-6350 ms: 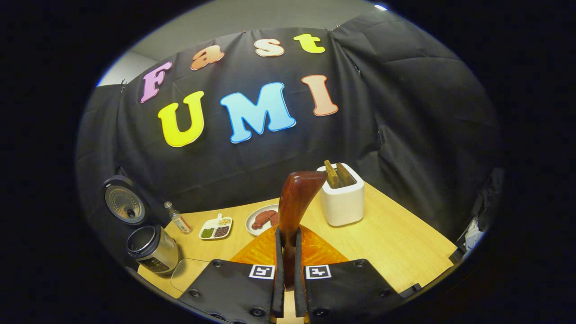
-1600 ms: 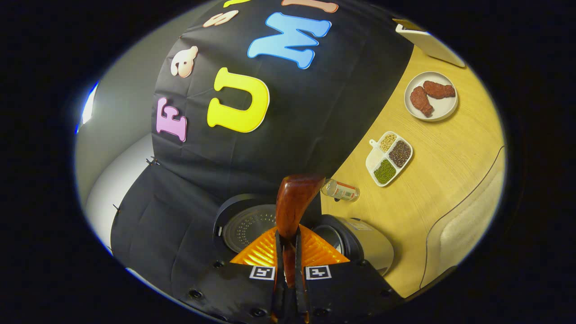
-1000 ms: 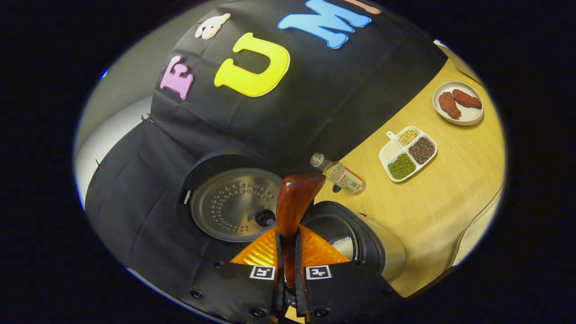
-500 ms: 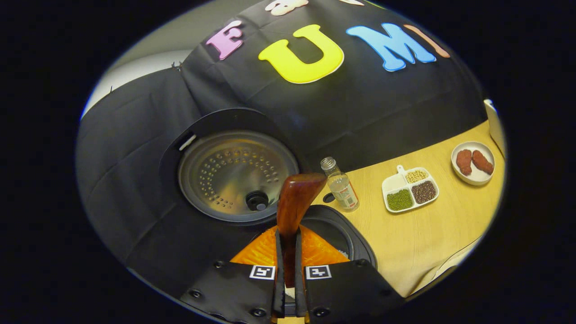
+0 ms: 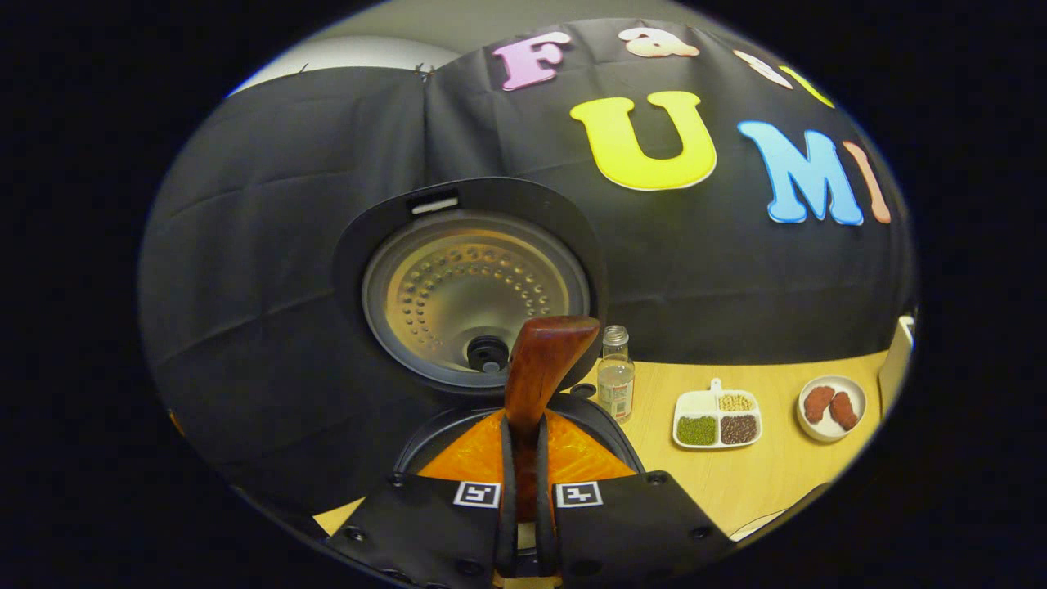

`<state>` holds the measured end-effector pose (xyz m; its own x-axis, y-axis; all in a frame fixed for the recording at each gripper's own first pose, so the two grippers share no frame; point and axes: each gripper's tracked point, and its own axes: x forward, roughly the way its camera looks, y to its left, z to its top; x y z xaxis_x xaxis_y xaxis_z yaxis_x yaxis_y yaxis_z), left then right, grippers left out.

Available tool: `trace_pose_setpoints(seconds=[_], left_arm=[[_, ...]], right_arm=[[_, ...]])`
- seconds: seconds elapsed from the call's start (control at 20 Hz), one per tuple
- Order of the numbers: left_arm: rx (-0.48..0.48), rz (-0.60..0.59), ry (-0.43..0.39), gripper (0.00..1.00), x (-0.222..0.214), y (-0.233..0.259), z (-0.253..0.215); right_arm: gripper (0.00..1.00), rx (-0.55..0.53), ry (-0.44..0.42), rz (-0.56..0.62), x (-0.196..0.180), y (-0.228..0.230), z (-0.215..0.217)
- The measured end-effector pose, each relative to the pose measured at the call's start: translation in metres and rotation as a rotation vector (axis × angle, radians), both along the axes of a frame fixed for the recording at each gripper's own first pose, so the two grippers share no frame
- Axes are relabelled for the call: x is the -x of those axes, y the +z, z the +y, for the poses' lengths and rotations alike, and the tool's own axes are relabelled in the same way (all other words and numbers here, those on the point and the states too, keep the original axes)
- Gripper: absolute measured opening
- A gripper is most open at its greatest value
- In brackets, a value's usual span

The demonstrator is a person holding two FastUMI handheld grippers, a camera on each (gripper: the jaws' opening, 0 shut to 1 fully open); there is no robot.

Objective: Close the left gripper, press the button to open the rice cooker; take a wooden spoon from the chopstick holder with the right hand, scoop a spoonful of rice and pour it into the rice cooker, then put the wooden spoon back into the chopstick holder.

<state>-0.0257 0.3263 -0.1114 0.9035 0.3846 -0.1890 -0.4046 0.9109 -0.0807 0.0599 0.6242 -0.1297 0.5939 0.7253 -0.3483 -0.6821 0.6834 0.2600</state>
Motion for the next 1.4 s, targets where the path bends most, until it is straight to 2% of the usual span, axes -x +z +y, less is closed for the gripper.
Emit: trace_pose_setpoints(seconds=[0.4, 0.75, 0.8, 0.9, 1.0, 1.1, 1.4], left_arm=[[0.01, -0.006, -0.002, 0.84, -0.002, -0.003, 0.003], [0.026, -0.013, -0.004, 0.83, -0.008, -0.007, 0.004], [0.026, -0.014, -0.006, 0.83, -0.01, -0.007, 0.003], [0.027, -0.012, -0.009, 0.83, -0.013, -0.009, 0.003], [0.025, -0.014, -0.013, 0.83, -0.016, -0.008, 0.003], [0.025, -0.017, -0.015, 0.83, -0.02, -0.008, 0.003], [0.033, -0.038, -0.047, 0.84, -0.042, -0.002, -0.005]], right_arm=[[0.11, 0.165, 0.093, -0.276, 0.005, 0.008, 0.005], [0.11, 0.34, 0.197, -0.6, 0.018, 0.014, 0.014], [0.07, 0.359, 0.208, -0.635, 0.02, 0.012, 0.016], [0.11, 0.389, 0.228, -0.688, 0.026, 0.011, 0.018], [0.11, 0.399, 0.236, -0.701, 0.029, 0.01, 0.019], [0.11, 0.381, 0.236, -0.664, 0.028, 0.009, 0.019], [0.11, 0.235, 0.154, -0.401, 0.015, 0.013, 0.008]])
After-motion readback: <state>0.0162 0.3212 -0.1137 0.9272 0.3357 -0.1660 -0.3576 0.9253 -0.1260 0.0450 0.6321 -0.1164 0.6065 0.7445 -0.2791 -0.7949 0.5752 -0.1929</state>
